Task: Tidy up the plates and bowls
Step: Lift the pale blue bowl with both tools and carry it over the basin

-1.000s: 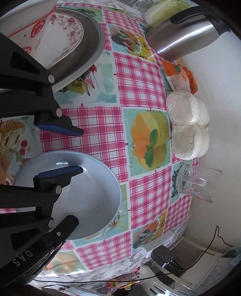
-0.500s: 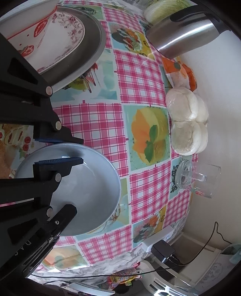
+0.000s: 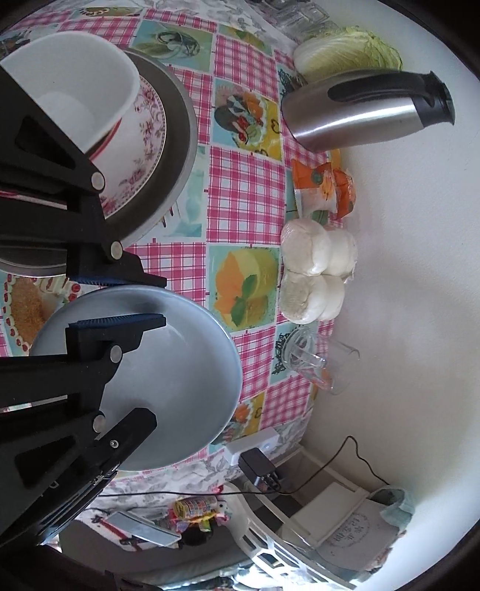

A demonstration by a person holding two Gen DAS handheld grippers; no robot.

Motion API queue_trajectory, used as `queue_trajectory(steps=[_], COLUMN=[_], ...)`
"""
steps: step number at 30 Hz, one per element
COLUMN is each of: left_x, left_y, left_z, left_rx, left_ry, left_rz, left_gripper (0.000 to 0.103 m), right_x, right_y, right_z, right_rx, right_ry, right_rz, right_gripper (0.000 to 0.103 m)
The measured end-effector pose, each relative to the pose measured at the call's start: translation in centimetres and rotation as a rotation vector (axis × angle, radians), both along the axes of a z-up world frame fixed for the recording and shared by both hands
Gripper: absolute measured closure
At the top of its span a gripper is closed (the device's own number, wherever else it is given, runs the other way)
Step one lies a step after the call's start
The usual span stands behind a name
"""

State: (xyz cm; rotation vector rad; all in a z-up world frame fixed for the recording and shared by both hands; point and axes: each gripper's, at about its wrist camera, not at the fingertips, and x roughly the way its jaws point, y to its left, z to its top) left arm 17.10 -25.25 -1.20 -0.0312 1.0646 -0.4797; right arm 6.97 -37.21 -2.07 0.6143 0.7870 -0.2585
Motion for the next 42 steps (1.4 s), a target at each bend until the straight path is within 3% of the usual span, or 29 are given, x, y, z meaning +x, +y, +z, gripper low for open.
queue_trajectory(steps=[10, 18, 29, 42], left_x=[-0.8, -1.4, -2.5, -4.0], left_y=[7.1, 13.0, 20.2, 23.6], left_z=[4.0, 6.0, 5.8, 3.8], left_rx=[-0.101, -0.15, -0.231, -0.264], left_ry=[-0.017, -0.047, -0.025, 0.02], left_rz=[0.073, 0.136, 0.23, 0.274], left_gripper=[0.087, 0.088, 0.088, 0.087], right_x=[-0.1, 0.6, 1.0, 1.0], right_y=[6.2, 11.1, 17.3, 20.9], right_z=[5.2, 6.7, 6.8, 6.2], right_rx=[-0.097, -0.102, -0.159, -0.223], right_ry=[-0.065, -0.095, -0.075, -0.03], right_rz=[0.086, 0.171, 0.289, 0.352], right_gripper=[0.088, 0.088, 0.088, 0.088])
